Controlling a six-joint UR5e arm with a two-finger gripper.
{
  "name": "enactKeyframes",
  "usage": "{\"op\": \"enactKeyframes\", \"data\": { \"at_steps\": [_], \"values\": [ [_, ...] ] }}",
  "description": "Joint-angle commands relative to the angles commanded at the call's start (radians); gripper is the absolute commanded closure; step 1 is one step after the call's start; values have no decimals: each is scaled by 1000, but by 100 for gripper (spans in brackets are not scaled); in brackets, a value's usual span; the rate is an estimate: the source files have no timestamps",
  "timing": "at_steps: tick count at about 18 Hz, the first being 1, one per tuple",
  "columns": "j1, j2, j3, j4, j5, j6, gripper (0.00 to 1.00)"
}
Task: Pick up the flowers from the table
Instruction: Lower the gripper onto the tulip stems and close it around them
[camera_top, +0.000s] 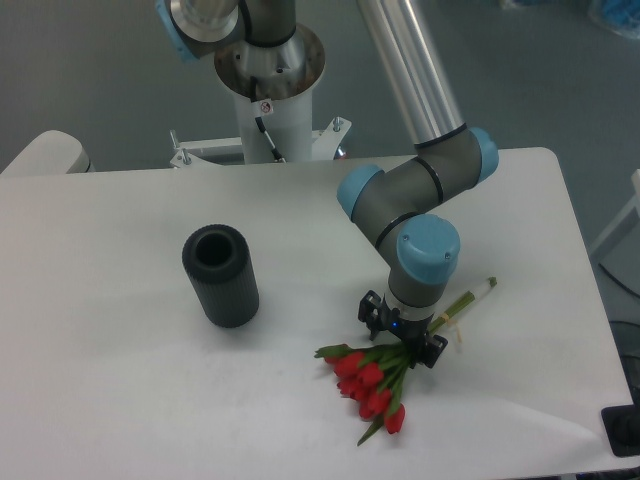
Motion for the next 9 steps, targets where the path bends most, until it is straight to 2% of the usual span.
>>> {"op": "enactKeyframes", "data": {
  "at_steps": [3,9],
  "values": [
    [0,0,3,2,0,2,72],
    [-3,0,17,0,0,3,76]
  ]
}}
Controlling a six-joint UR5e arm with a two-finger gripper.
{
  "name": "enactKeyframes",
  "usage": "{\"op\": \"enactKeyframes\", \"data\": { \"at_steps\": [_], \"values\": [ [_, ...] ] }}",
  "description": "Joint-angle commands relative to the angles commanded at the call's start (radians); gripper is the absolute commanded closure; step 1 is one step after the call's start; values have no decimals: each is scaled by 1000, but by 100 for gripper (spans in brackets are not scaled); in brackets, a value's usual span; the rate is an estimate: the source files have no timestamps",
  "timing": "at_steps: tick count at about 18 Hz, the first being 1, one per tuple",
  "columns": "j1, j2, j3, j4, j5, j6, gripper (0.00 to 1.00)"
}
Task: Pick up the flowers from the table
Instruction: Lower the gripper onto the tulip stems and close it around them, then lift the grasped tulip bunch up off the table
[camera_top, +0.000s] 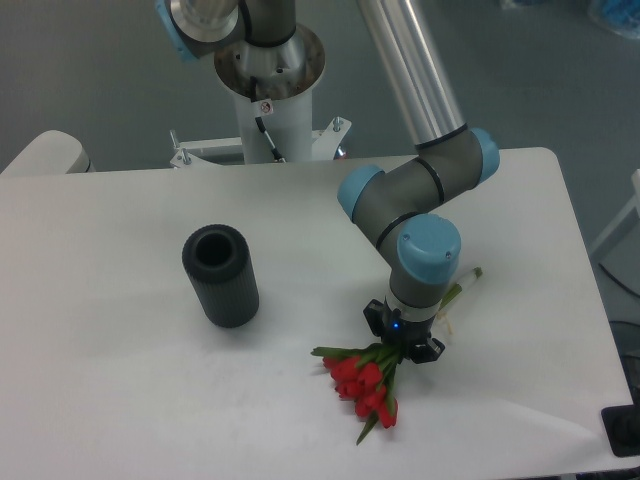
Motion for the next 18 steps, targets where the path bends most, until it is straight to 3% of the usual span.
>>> {"op": "enactKeyframes", "data": {
  "at_steps": [6,10,18],
  "values": [
    [2,11,8,0,-2,5,77],
    [11,67,23,-21,-18,21,77],
    [11,167,48,-41,-219,-9,77]
  ]
}}
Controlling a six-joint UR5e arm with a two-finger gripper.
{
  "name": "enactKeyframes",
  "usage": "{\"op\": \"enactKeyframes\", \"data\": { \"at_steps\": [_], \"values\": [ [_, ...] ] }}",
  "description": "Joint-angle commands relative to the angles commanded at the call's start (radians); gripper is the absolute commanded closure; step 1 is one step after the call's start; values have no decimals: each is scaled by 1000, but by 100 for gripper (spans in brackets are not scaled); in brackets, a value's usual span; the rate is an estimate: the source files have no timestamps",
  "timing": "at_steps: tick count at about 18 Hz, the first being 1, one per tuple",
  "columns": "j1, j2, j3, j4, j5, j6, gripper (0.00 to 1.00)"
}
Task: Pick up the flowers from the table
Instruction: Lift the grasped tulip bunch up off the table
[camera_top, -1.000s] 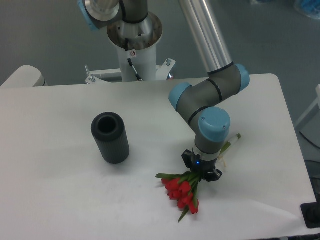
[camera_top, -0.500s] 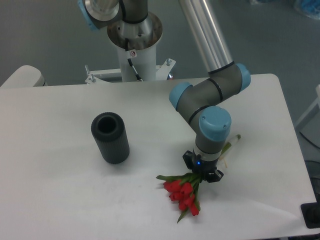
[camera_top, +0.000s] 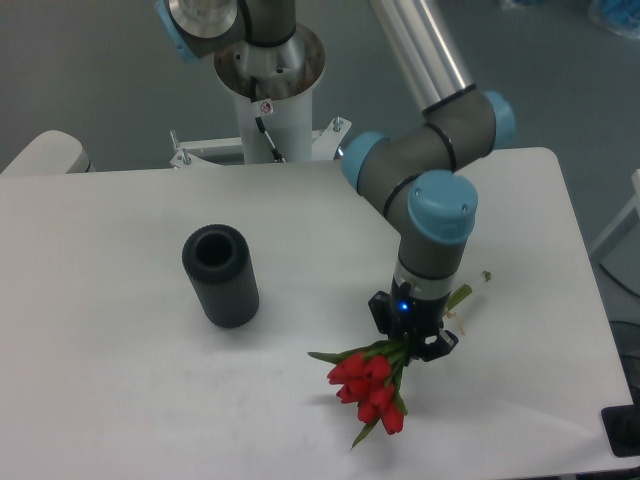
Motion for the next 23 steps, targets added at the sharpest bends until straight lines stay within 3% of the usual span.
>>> {"op": "enactKeyframes", "data": {
  "at_steps": [9,17,23],
  "values": [
    [12,132,-3,-18,-301,-242,76],
    [31,149,-3,-15,-489,-390,76],
    [32,166,-8,-17,-540,-408,76]
  ]
}}
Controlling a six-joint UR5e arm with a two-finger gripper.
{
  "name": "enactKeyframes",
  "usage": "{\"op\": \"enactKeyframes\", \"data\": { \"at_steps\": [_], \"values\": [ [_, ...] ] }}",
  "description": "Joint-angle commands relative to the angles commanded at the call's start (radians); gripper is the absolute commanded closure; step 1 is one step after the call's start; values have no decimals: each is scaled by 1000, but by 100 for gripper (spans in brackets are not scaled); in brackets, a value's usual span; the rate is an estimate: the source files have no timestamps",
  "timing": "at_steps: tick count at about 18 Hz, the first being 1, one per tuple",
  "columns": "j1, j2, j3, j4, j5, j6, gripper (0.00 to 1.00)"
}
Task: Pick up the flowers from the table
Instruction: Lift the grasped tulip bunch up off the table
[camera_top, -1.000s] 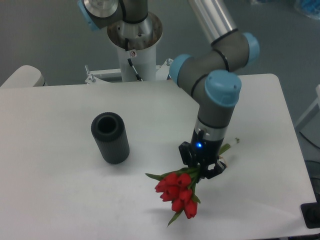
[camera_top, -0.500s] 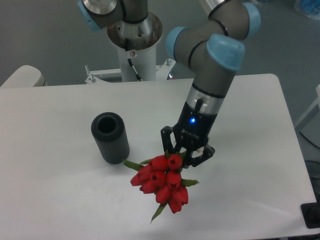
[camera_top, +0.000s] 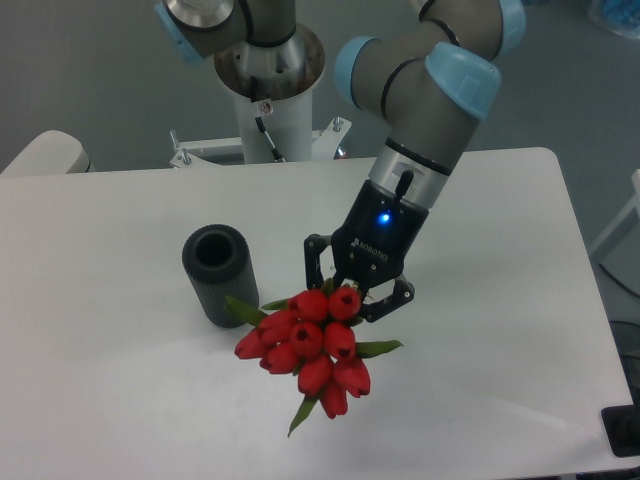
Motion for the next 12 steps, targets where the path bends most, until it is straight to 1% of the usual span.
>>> {"op": "enactKeyframes", "data": {
  "at_steps": [2,12],
  "values": [
    [2,9,-8,0,-9,-2,76],
    [-2,11,-11,2,-9,2,76]
  ]
}}
